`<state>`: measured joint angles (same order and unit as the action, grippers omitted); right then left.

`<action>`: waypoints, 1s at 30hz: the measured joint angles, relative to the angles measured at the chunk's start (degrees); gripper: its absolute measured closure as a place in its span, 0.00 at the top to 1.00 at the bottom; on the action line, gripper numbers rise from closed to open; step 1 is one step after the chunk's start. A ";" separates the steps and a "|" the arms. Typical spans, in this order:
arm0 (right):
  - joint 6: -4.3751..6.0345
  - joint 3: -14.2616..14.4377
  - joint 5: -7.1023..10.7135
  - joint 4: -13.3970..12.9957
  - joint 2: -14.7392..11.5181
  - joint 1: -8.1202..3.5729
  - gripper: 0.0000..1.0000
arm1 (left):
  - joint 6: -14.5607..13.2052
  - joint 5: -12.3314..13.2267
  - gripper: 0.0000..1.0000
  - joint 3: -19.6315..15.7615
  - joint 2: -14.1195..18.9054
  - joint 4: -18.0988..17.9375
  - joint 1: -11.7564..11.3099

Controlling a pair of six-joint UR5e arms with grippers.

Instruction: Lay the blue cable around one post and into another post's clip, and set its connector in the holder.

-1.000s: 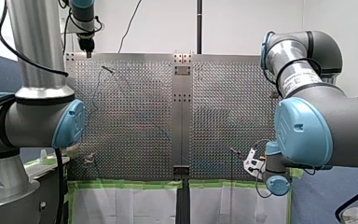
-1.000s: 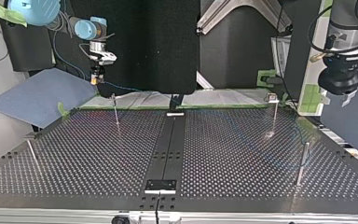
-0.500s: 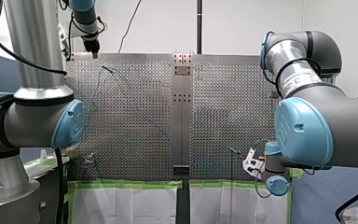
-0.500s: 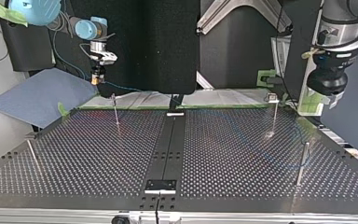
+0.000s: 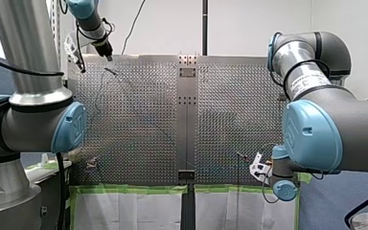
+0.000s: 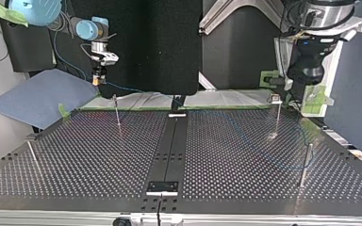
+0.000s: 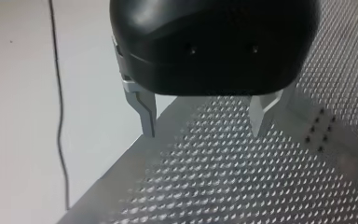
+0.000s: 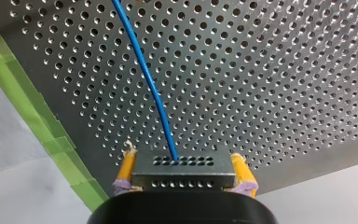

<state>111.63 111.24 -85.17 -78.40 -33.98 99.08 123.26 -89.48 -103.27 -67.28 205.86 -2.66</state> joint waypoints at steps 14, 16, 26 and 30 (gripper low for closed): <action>-0.69 -0.01 0.08 0.24 0.00 0.16 0.00 | 7.13 7.14 1.00 -7.14 -3.74 -7.14 3.77; -0.83 0.00 0.08 0.31 0.00 0.17 0.00 | 7.74 8.11 1.00 -8.09 -4.69 -8.12 4.68; -1.53 -0.01 0.03 0.81 0.01 0.20 0.00 | 5.95 12.17 1.00 -13.06 -9.65 -13.07 9.62; -1.58 -0.10 0.05 0.84 0.00 0.21 0.00 | 5.68 11.61 1.00 -15.11 -11.71 -15.13 11.67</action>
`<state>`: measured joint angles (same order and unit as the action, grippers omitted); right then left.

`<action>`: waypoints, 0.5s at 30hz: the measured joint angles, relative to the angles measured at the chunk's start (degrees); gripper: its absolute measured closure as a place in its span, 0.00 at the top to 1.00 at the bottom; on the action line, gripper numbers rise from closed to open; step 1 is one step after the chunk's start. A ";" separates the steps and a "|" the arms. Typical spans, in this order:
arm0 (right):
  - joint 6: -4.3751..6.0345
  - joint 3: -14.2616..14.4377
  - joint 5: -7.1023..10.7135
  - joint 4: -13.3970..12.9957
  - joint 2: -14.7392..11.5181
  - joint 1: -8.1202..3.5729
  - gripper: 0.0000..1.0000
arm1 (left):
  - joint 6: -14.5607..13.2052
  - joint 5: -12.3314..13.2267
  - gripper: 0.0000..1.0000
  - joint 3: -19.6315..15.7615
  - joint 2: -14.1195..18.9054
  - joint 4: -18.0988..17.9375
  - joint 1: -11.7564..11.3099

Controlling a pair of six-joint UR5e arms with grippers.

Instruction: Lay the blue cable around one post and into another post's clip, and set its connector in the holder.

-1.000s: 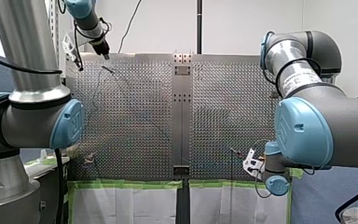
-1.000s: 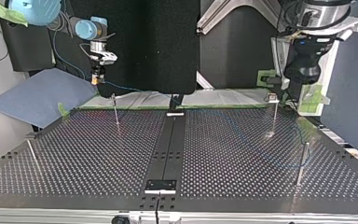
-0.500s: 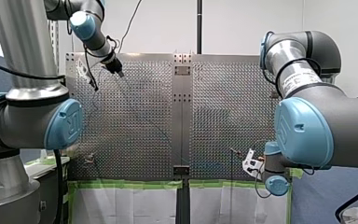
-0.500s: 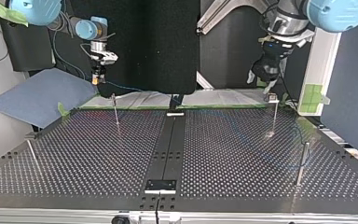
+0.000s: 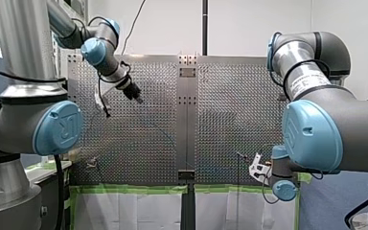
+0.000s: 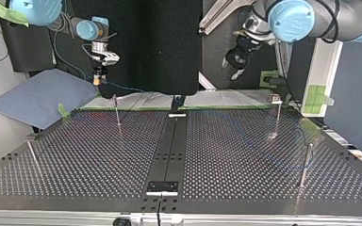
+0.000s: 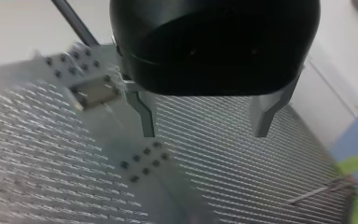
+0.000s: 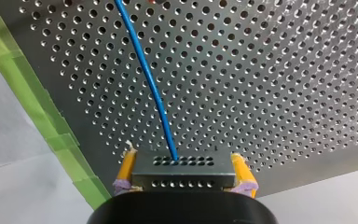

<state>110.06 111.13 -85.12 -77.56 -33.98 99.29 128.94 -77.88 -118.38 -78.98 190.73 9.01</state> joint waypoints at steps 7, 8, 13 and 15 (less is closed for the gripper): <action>-0.08 -0.06 -0.11 0.25 0.00 0.28 0.00 | -0.29 1.39 1.00 -3.61 -3.61 -3.61 3.61; -0.09 -0.06 -0.12 0.29 0.00 0.30 0.00 | -0.29 1.89 1.00 -4.22 -4.21 -4.22 4.21; -0.16 -0.09 -0.14 0.38 0.00 0.45 0.00 | -0.35 3.57 1.00 -6.49 -6.47 -6.46 6.47; -0.17 -0.12 -0.11 0.38 -0.01 0.51 0.00 | -0.36 3.77 1.00 -7.45 -7.45 -7.45 7.44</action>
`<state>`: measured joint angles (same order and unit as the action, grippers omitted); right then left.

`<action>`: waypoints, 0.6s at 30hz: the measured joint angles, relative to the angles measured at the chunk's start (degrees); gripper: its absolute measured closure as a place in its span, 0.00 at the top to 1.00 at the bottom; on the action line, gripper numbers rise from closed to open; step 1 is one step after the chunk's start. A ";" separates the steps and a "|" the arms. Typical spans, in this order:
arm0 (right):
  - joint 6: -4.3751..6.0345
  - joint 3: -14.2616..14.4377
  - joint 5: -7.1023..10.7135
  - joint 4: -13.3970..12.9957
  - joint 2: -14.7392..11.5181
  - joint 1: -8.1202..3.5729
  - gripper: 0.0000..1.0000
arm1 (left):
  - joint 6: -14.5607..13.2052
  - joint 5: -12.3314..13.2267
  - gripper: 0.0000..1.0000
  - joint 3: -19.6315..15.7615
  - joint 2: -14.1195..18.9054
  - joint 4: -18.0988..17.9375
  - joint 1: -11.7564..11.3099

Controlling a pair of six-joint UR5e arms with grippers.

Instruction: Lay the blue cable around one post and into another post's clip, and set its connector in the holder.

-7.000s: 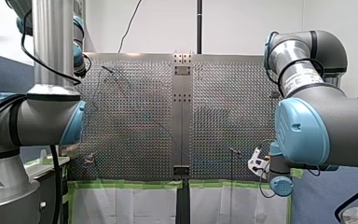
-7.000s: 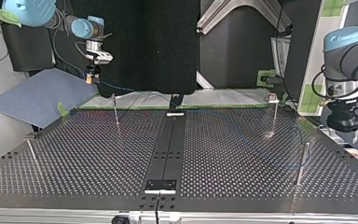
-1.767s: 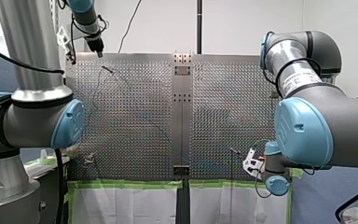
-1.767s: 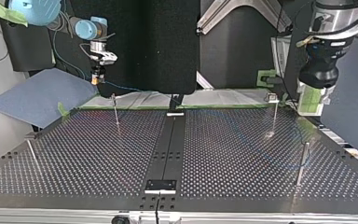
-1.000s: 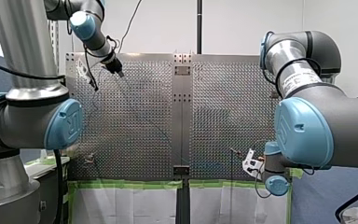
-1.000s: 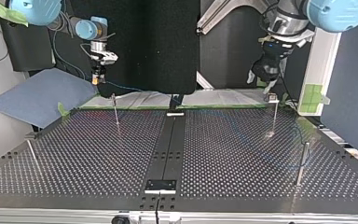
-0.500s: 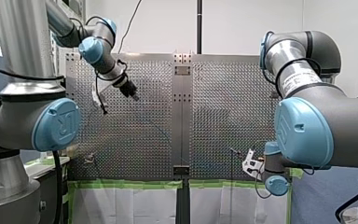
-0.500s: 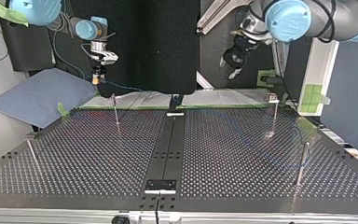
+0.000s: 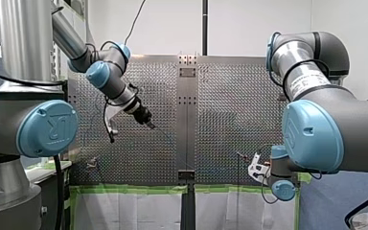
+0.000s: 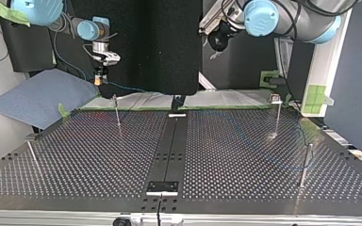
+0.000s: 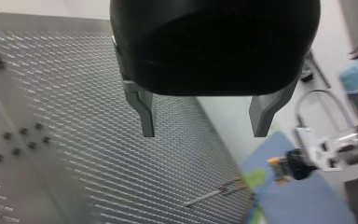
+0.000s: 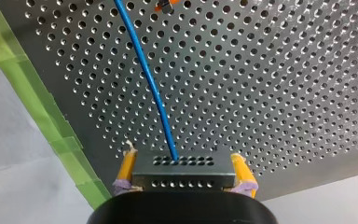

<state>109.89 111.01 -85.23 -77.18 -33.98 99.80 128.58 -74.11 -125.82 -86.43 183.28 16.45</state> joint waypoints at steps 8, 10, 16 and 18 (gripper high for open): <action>-0.05 -0.09 0.04 0.00 0.00 0.21 0.00 | -0.32 -0.42 1.00 -1.68 -3.74 -3.75 3.74; -0.11 -0.11 0.05 -0.01 0.00 0.24 0.00 | -0.34 -0.33 1.00 -1.50 -4.63 -4.61 4.64; -0.29 -0.23 0.12 -0.02 0.00 0.41 0.00 | -0.63 0.39 1.00 0.71 -7.74 -7.73 7.74; -0.45 -0.27 0.13 0.02 0.00 0.42 0.00 | -0.81 0.45 1.00 1.90 -8.96 -8.97 8.96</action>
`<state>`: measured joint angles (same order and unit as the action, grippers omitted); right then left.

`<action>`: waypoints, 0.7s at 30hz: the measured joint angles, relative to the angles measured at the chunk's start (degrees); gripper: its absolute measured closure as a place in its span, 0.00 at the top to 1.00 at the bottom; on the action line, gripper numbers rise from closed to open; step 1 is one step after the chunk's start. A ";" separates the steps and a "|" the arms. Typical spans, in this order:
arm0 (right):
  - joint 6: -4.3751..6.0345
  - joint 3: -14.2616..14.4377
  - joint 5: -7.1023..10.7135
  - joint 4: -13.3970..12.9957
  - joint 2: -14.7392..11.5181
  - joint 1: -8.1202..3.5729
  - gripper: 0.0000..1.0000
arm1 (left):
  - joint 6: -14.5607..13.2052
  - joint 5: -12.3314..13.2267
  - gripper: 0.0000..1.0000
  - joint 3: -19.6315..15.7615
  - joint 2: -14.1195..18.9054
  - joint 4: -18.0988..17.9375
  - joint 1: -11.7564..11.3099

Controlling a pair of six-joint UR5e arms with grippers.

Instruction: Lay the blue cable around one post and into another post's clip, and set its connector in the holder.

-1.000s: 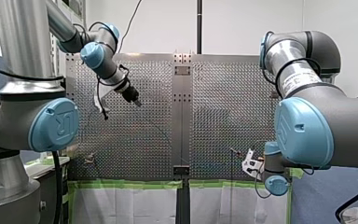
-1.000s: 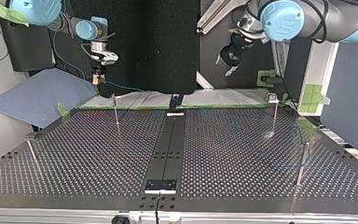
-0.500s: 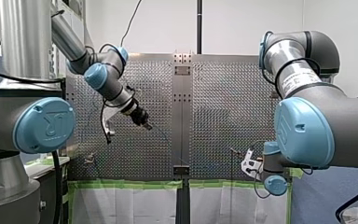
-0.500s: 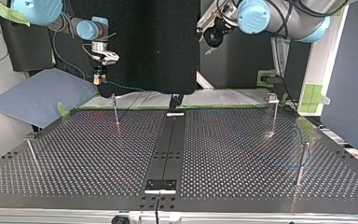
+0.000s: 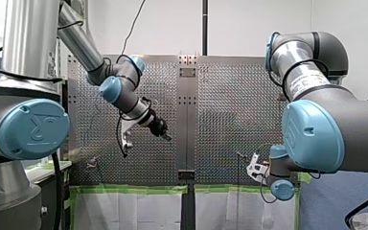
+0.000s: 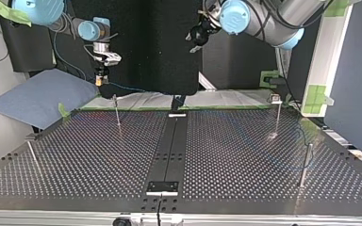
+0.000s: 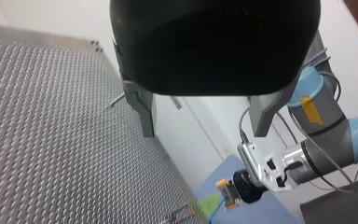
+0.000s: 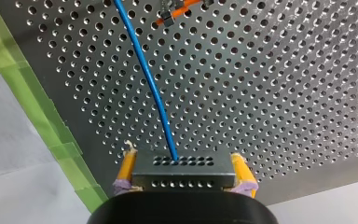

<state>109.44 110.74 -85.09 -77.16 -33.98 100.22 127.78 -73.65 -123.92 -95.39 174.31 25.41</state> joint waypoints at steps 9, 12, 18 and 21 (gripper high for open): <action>-0.44 -0.27 -0.06 0.14 0.00 0.17 0.00 | -2.85 -0.41 1.00 2.93 -4.74 -4.72 2.22; -0.50 -0.33 -0.08 0.23 0.00 0.20 0.00 | -4.33 -0.51 1.00 3.00 -6.26 -6.23 1.92; -0.60 -0.36 -0.15 0.33 0.00 0.32 0.00 | -7.05 -0.49 1.00 3.05 -9.00 -8.99 1.78; -0.61 -0.36 -0.12 0.40 0.00 0.35 0.00 | -8.53 -0.38 1.00 3.30 -10.47 -10.45 1.94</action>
<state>108.83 110.38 -85.21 -76.76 -33.98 100.57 119.25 -74.03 -120.62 -105.86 163.86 27.35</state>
